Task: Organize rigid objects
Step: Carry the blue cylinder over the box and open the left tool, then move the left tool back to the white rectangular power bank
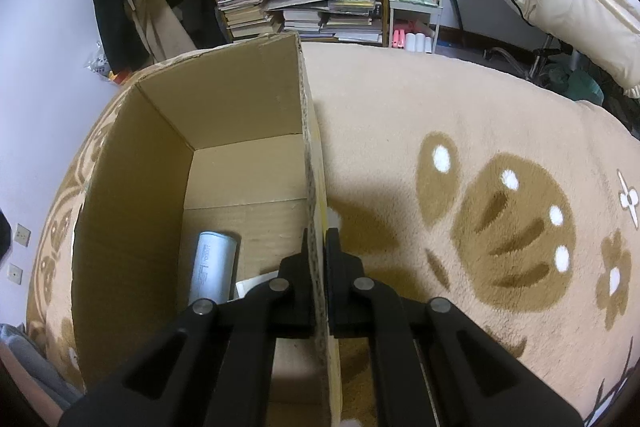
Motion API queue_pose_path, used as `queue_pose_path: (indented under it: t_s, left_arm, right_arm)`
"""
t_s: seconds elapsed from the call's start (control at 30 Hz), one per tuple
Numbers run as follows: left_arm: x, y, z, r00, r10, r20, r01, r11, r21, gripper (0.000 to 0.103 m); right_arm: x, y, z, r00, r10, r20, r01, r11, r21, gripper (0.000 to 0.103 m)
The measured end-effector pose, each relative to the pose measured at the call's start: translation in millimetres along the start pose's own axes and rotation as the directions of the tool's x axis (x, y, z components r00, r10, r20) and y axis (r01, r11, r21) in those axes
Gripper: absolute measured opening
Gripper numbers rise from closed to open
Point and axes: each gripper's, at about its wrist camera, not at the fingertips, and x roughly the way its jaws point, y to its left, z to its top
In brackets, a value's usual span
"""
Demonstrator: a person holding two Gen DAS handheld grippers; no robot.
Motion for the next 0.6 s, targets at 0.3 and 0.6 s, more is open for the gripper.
queue_pose_path:
  t_s: [0.3,0.6]
  left_arm:
    - [35,63,-10,0.991,0.082,-0.105,-0.1,0.98,-0.174,0.099]
    - [78,93,-32,0.974,0.059,-0.218,-0.118,0.956,-0.27,0.099]
  right_arm:
    - [0,0,0,1.0,0.001,0.0,-0.001,1.0,0.002,0.005]
    - [1,-2,-3,1.0,0.003,0.0,-0.003,1.0,0.007,0.005]
